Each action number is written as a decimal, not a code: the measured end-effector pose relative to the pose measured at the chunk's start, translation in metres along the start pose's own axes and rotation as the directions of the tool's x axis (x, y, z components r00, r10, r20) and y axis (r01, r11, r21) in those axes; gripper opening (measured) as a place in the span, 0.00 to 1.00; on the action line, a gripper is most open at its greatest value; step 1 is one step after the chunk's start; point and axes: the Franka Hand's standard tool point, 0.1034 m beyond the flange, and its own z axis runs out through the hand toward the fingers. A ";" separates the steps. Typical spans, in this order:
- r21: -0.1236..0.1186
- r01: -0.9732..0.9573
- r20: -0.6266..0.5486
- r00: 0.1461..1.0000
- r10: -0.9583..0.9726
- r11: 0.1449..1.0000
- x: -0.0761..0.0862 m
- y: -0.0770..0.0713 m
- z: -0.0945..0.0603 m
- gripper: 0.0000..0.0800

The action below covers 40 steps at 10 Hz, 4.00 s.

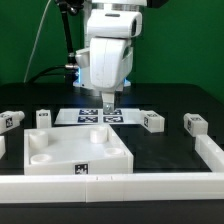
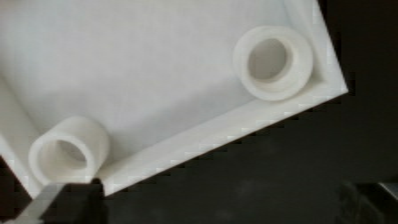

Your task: Assemble one leg

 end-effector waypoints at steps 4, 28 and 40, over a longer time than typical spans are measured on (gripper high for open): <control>0.022 0.211 0.000 0.978 -0.211 0.977 -0.027 -0.007 0.010 0.81; 0.128 0.355 -0.049 0.935 -0.351 0.926 -0.067 -0.030 0.071 0.08; 0.095 0.280 -0.083 0.958 -0.273 0.955 0.049 -0.035 0.066 0.08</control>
Offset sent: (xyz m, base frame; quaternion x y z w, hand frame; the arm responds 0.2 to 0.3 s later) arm -0.0281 -0.0295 -0.0153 0.0361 0.0400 -0.2050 0.9773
